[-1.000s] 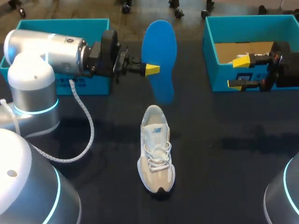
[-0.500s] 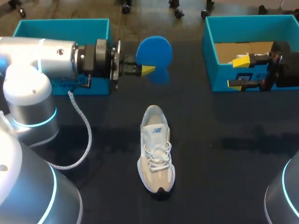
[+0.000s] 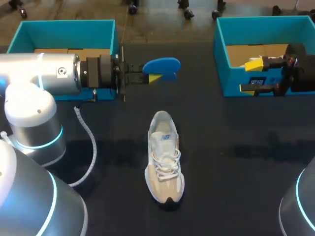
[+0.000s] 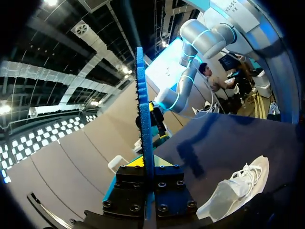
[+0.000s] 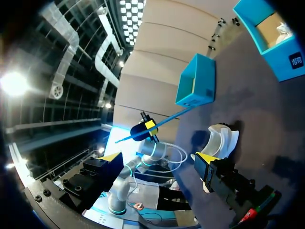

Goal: Take the shoe out of the shoebox, open the shoe tongue, remove and reinsert the insole, then place the shoe into the shoebox

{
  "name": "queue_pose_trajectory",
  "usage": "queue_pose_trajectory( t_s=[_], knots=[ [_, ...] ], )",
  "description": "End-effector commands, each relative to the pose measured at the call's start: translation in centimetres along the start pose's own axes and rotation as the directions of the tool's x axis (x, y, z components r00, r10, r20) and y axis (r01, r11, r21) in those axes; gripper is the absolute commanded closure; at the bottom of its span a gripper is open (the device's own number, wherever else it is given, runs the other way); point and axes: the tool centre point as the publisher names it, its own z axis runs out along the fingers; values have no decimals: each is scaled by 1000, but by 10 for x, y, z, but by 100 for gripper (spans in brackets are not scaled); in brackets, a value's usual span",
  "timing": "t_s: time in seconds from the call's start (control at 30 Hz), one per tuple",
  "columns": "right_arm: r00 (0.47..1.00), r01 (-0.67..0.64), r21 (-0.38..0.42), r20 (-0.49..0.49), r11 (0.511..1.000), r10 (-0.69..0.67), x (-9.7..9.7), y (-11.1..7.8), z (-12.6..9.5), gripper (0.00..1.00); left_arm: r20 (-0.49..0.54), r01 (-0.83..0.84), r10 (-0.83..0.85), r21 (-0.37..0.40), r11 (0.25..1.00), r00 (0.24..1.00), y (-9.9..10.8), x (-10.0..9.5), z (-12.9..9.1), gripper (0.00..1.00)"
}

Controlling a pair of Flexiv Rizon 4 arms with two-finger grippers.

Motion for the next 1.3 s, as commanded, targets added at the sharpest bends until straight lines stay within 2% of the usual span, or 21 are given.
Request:
queue_pose_trajectory(
  t_s=[0.03, 0.07, 0.2, 0.33, 0.37, 0.4, 0.57, 0.63, 0.67, 0.83, 0.97, 1.3],
  knots=[
    [1000, 0, -1, 1, 1000, 0, 0, 0, 1, 0, 3, -1, 1, 0, 1000, 1000, 0, 1, 0, 100],
    [1000, 0, -1, 1, 1000, 0, 0, 0, 1, 0, 18, -88, 88, 9, 996, 996, 0, 0, -1, 100],
    [1000, 0, -1, 1, 1000, 0, 0, 0, 1, 0, 53, -231, 229, 20, 973, 972, -3, 2, -4, 100],
    [1000, 0, -1, 1, 1000, 0, 0, 0, 1, 0, 100, -395, 389, 52, 917, 916, -4, 4, -7, 100],
    [1000, 0, -1, 1, 1000, 0, 0, 0, 1, 0, 122, -489, 481, 50, 871, 868, -6, 5, -7, 100],
    [1000, 0, -1, 1, 1000, 0, 0, 0, 1, 0, 140, -480, 468, 60, 875, 872, -7, 6, -8, 100],
    [1000, 0, -1, 1, 1000, 0, 0, 0, 1, 0, 155, -754, 745, 3, 657, 649, -7, 13, -8, 100],
    [1000, 0, -1, 1, 1000, 0, 0, 0, 1, 0, 152, -781, 773, -16, 624, 615, -6, 15, -7, 100],
    [1000, 0, -1, 1, 1000, 0, 0, 0, 1, 0, 150, -822, 817, -40, 568, 557, -4, 17, -6, 100],
    [1000, 0, -1, 1, 1000, 0, 0, 0, 1, 0, 150, -896, 896, -97, 434, 418, -1, 21, -6, 100],
    [1000, 0, -1, 1, 1000, 0, 0, 0, 1, 0, 148, -912, 915, -118, 393, 375, -1, 19, -6, 100],
    [1000, 0, -1, 1, 1000, 0, 0, 0, 1, 0, 128, -915, 921, -126, 383, 368, -1, 11, -7, 100]
  ],
)
